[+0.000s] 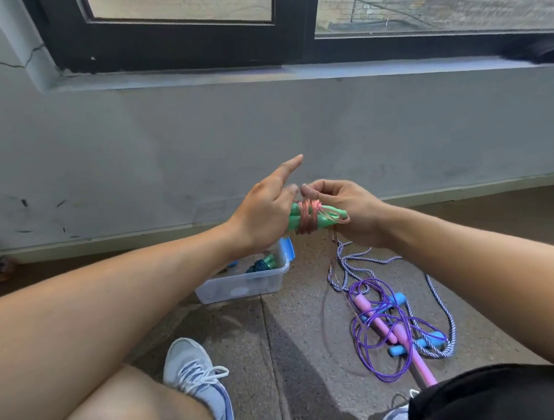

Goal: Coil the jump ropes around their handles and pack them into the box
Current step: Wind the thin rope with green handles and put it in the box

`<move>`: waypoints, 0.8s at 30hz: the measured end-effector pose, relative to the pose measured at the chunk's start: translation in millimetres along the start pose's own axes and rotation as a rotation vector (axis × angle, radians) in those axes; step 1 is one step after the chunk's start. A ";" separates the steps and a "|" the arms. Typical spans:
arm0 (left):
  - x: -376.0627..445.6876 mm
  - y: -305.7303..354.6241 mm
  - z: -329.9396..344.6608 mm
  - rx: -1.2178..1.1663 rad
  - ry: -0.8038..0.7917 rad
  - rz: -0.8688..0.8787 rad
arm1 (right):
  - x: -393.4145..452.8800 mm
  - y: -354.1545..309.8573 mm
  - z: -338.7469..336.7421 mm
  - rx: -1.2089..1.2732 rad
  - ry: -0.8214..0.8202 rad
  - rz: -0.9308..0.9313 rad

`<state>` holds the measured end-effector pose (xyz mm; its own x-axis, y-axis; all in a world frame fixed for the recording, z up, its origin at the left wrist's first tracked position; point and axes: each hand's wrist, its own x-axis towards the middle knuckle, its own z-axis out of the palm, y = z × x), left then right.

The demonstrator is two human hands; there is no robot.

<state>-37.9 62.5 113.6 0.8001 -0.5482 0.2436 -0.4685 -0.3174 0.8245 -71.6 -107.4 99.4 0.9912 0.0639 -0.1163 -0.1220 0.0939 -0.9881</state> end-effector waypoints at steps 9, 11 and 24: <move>10.4 -35.9 -6.3 0.183 0.453 -0.340 | -17.3 33.2 39.3 -0.688 -0.151 0.115; 6.8 -48.6 -12.1 0.324 0.393 -0.346 | -24.9 24.4 50.7 -0.894 -0.209 0.090; -4.8 -45.4 -11.8 0.229 -0.062 -0.111 | -8.1 -19.9 30.9 -0.917 0.079 -0.469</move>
<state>-16.1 88.7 81.0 0.8300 -0.5446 0.1202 -0.4575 -0.5416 0.7053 -78.8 -79.1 123.2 0.9334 0.1477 0.3269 0.3315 -0.7033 -0.6289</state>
